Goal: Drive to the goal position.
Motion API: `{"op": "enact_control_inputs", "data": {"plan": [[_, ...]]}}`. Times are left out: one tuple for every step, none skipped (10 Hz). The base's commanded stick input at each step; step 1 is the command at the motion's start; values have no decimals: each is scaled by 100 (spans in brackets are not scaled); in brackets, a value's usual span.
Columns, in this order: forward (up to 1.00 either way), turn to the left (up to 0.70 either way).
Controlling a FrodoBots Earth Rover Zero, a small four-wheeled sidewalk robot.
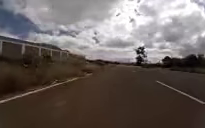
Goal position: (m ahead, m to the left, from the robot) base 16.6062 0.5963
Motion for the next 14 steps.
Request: {"op": "enact_control_inputs", "data": {"plan": [[85,-34],[85,-34],[85,-34],[85,-34],[85,-34],[85,-34],[85,-20],[85,-3],[85,0],[85,0],[85,0],[85,0],[85,0],[85,0]]}}
